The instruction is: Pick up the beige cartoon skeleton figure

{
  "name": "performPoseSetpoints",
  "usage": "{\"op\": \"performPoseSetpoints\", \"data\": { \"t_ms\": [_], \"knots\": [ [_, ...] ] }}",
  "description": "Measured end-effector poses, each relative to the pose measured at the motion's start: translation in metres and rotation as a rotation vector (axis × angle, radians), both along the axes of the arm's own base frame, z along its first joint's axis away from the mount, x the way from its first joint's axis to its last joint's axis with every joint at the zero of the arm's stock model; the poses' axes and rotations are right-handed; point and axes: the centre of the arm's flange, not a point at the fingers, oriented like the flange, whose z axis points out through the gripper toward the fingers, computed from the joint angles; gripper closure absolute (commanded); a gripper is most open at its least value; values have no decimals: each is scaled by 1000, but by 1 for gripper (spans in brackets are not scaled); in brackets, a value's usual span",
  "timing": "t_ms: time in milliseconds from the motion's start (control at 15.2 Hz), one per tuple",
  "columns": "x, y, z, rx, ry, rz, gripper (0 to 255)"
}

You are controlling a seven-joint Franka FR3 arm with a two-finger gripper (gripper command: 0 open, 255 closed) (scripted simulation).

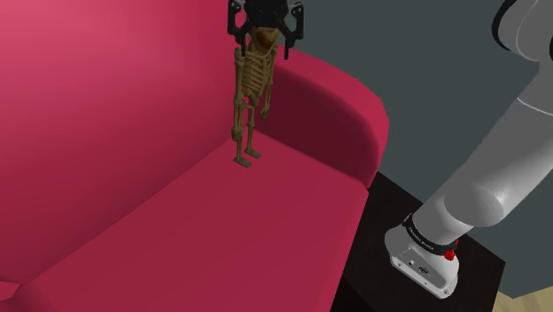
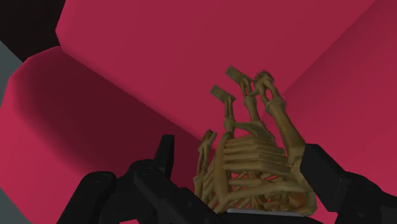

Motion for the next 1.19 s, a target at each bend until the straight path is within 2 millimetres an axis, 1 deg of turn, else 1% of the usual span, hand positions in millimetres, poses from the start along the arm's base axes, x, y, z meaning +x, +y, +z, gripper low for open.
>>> {"op": "performPoseSetpoints", "data": {
  "t_ms": [198, 264, 330, 462, 792, 858, 1188],
  "knots": [
    [32, 27, 4, -15, -7, -75, 0],
    [42, 32, 5, -20, -8, -98, 0],
    [47, 35, 1, -24, -7, -111, 0],
    [50, 37, -8, -27, -8, -122, 0],
    [52, 38, -33, -28, -8, -125, 0],
    [52, 38, -35, -28, -8, -125, 255],
    [52, 38, -36, -27, -10, -125, 255]
  ]
}}
